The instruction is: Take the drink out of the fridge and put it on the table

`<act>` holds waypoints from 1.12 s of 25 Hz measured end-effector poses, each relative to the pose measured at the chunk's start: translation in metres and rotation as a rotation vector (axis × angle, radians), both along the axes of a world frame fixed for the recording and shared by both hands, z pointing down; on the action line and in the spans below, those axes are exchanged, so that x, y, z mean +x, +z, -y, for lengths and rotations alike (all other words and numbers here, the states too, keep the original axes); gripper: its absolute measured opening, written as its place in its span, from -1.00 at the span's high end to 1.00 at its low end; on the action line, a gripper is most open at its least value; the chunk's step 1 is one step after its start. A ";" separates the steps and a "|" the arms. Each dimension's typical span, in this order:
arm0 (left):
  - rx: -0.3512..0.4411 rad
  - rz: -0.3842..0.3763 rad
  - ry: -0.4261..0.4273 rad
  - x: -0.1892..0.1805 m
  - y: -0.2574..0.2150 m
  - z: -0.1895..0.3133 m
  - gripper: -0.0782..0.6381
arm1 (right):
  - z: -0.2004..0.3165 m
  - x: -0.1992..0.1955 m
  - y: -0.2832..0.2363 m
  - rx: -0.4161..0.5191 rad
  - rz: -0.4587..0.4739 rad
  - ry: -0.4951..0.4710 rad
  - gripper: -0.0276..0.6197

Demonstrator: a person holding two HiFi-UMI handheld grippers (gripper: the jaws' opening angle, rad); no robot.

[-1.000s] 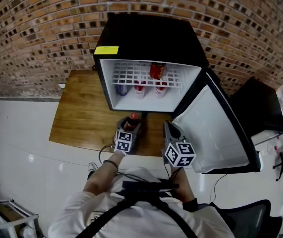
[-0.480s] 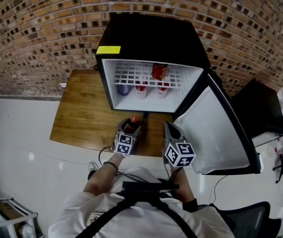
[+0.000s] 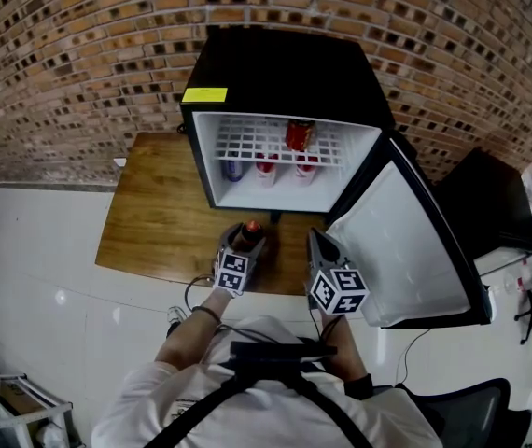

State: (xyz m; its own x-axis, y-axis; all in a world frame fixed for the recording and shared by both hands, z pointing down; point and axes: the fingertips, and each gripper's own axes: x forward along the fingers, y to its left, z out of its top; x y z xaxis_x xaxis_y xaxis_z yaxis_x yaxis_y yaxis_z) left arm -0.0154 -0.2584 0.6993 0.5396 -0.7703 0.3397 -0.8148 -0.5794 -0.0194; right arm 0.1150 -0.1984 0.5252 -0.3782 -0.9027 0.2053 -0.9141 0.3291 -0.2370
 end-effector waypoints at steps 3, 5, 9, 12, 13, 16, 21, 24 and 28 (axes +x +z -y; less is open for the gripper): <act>0.024 -0.050 -0.003 -0.007 -0.031 -0.009 -0.15 | -0.001 -0.002 0.002 -0.007 -0.002 -0.008 0.87; 0.061 -0.087 -0.006 -0.014 -0.065 -0.019 -0.16 | -0.001 -0.003 0.004 -0.010 -0.003 -0.012 0.87; 0.115 -0.147 -0.032 -0.029 -0.132 -0.032 -0.14 | 0.000 -0.006 0.005 -0.012 -0.001 -0.017 0.87; 0.108 -0.172 -0.056 -0.035 -0.161 -0.039 -0.02 | 0.000 -0.009 0.006 -0.014 -0.002 -0.025 0.87; 0.108 -0.173 -0.060 -0.036 -0.169 -0.041 0.09 | 0.000 -0.011 0.005 -0.013 -0.003 -0.028 0.87; 0.127 -0.176 -0.069 -0.038 -0.188 -0.044 0.30 | 0.000 -0.013 0.004 -0.009 -0.004 -0.035 0.87; 0.122 -0.195 -0.059 -0.036 -0.203 -0.046 0.77 | -0.001 -0.017 -0.001 -0.002 -0.008 -0.043 0.87; 0.115 -0.192 -0.032 -0.030 -0.207 -0.046 0.78 | -0.001 -0.020 -0.002 -0.002 -0.010 -0.049 0.87; 0.095 -0.170 -0.032 -0.026 -0.197 -0.046 0.78 | -0.003 -0.022 -0.003 -0.001 -0.015 -0.050 0.87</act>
State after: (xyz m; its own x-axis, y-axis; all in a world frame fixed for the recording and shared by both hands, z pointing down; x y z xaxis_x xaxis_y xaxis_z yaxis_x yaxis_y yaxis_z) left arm -0.0413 -0.2124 0.5026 0.5578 -0.8122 0.1709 -0.8290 -0.5553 0.0666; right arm 0.0928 -0.1958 0.5225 -0.4198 -0.8824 0.2123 -0.8999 0.3742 -0.2240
